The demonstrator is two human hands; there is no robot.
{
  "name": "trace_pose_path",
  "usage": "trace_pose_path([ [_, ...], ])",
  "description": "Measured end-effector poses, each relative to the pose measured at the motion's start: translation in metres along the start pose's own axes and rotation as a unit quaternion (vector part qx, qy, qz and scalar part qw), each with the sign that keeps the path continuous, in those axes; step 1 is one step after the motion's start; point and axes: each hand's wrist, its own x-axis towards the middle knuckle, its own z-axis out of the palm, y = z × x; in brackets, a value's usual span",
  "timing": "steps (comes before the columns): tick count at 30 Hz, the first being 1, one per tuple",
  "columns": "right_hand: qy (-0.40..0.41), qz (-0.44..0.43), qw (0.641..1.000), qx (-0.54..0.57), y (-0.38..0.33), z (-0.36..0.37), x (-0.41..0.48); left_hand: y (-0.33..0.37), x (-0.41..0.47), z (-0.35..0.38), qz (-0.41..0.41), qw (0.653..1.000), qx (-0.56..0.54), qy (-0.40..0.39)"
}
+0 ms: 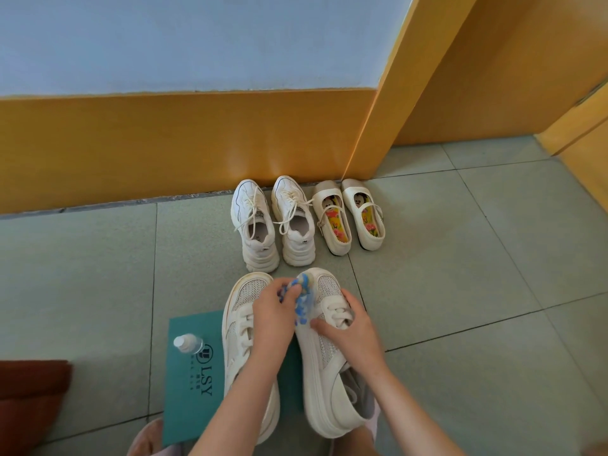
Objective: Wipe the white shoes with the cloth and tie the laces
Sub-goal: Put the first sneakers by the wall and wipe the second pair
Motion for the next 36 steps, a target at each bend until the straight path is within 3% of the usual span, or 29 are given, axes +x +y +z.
trace_pose_path([
  [10, -0.001, 0.006, 1.0, -0.005, 0.0, 0.0, -0.001, 0.029, 0.058, 0.007, -0.069, 0.993, -0.085, -0.036],
  [18, 0.002, 0.006, 1.0, -0.018, 0.0, 0.003, 0.0, 0.0, 0.06, 0.026, 0.011, 0.998, 0.054, 0.027],
  [22, 0.004, 0.003, 1.0, -0.024, 0.002, 0.004, 0.001, 0.005, 0.054, 0.022, 0.093, 0.991, 0.091, -0.029],
  [28, 0.005, -0.003, 1.0, -0.022, -0.002, 0.002, -0.001, 0.005, 0.053, 0.012, 0.086, 0.984, 0.1, -0.123],
  [36, 0.005, -0.003, 0.999, -0.036, 0.001, 0.007, -0.001, 0.003, 0.053, 0.013, 0.089, 0.984, 0.125, -0.092],
])
